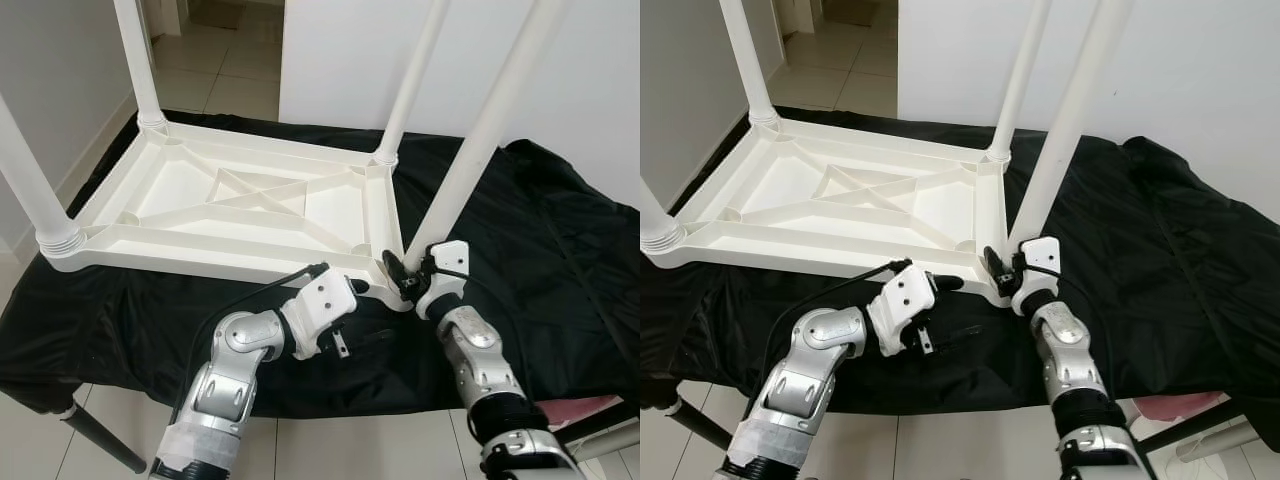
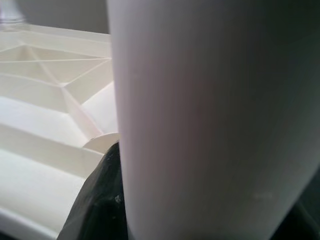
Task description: Building children table
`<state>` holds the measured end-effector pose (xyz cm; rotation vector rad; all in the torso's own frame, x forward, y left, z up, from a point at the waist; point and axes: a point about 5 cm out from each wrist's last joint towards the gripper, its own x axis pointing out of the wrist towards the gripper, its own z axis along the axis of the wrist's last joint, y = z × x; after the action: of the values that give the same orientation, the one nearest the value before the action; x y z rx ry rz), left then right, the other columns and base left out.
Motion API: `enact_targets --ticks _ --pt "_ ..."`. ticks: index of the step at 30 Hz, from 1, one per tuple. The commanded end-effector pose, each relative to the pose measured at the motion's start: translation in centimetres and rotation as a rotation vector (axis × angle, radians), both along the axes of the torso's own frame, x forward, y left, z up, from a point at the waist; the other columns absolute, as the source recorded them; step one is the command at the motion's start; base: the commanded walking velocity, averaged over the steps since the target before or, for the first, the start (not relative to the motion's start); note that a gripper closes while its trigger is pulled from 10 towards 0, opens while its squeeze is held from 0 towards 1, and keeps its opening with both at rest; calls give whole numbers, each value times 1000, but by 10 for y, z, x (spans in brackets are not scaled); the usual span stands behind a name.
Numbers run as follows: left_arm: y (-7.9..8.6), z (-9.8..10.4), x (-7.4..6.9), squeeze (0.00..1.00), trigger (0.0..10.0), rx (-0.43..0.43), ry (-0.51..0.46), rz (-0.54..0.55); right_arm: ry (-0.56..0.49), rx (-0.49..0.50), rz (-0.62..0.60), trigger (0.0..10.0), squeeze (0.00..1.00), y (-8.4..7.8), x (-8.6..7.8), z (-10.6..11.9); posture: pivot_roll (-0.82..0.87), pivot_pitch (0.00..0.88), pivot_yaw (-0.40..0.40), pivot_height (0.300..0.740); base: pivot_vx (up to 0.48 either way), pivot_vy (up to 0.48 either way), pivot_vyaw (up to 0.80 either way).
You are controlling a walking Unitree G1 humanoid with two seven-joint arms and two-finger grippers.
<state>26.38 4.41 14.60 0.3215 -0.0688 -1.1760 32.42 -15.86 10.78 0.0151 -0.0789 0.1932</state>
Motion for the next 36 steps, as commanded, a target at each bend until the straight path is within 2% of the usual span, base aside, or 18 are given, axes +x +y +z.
enact_targets --ticks 1,3,5,6,7,8,9,10,11,23,24,25,31,36 --pt "2 1 9 0 10000 -43 -24 166 66 12 -100 10000 0 -9 -4 -12 3 0 -99 740 0 0 0" --pt "2 1 9 0 10000 -43 -23 165 70 36 -169 10000 0 -3 -7 -13 1 0 -98 740 0 0 0" --pt "2 1 9 0 10000 -43 -23 165 70 36 -169 10000 0 -3 -7 -13 1 0 -98 740 0 0 0" --pt "2 1 9 0 10000 -43 -22 164 78 79 -219 10000 0 5 -9 -13 -2 0 -97 740 0 0 0" --pt "2 1 9 0 10000 -43 -22 164 78 79 -219 10000 0 5 -9 -13 -2 0 -97 740 0 0 0" --pt "1 0 9 0 10000 -42 -23 164 76 111 -263 10000 0 14 -11 -12 -3 0 -97 740 0 0 0" --pt "1 0 9 0 10000 -42 -23 164 76 111 -263 10000 0 14 -11 -12 -3 0 -97 740 0 0 0" --pt "0 0 9 0 10000 -41 -25 164 86 166 -338 10000 0 30 -14 -9 0 0 -101 740 0 0 0" --pt "0 1 9 0 10000 -41 -26 164 88 173 -358 10000 0 34 -15 -9 5 0 -104 740 0 0 0" --pt "0 1 10 0 10000 -43 -30 178 61 127 -327 10000 0 34 -14 -1 10 0 -109 740 0 0 0" --pt "0 1 10 0 10000 -43 -30 179 58 119 -331 10000 39 34 -15 -1 10 0 -109 740 0 0 0" --pt "0 1 10 0 10000 -44 -31 179 45 115 -329 10000 1000 33 -16 1 11 0 -111 740 0 0 0" --pt "1 0 9 0 10000 -42 -31 178 -15 115 -284 10000 1000 27 -20 7 8 0 -108 740 0 0 0" --pt "1 0 9 0 10000 -40 -31 179 -68 84 -200 10000 1000 12 -29 6 6 0 -111 740 0 0 0"
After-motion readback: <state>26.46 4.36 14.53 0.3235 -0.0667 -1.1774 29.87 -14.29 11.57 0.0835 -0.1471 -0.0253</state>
